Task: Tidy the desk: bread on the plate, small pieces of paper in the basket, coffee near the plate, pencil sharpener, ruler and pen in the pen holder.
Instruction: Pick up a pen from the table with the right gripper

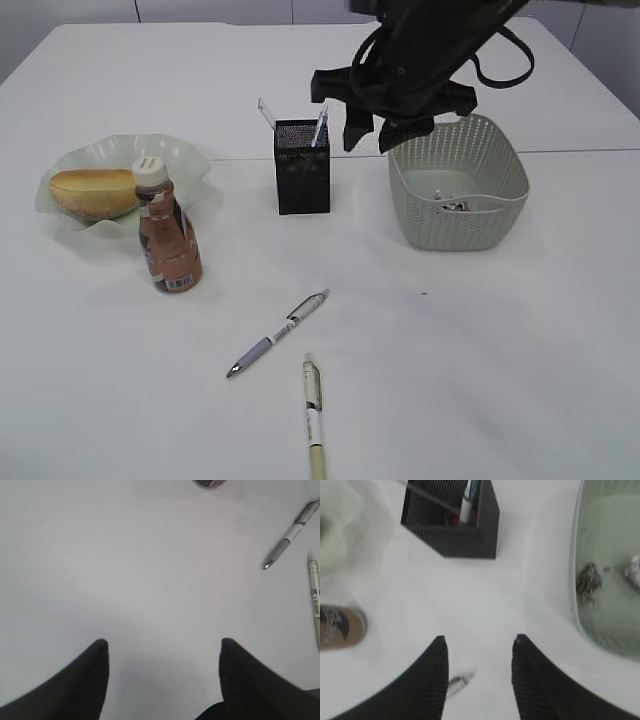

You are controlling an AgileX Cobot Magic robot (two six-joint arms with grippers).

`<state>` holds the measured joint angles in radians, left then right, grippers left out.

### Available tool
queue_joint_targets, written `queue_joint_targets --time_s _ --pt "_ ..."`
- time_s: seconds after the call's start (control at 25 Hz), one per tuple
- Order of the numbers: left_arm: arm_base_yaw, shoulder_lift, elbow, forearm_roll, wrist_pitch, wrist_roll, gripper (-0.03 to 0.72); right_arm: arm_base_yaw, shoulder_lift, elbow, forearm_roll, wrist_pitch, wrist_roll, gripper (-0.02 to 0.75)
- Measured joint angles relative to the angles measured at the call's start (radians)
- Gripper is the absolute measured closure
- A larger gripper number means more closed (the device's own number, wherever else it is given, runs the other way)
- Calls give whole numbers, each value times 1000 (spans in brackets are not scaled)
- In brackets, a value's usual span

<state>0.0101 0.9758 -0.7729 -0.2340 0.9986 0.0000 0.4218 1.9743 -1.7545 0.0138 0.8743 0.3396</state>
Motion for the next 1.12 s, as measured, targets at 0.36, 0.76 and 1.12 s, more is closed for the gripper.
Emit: queue_joint_targets --time_s 0.36,0.76,1.12 --pt "0 0 0 0 0 0 183 74 9 -2 123 178 155 412" --pt "0 0 0 -22 0 0 183 107 144 -2 173 159 568 379" --pt "0 0 0 -23 0 0 183 175 243 -4 146 126 767 366"
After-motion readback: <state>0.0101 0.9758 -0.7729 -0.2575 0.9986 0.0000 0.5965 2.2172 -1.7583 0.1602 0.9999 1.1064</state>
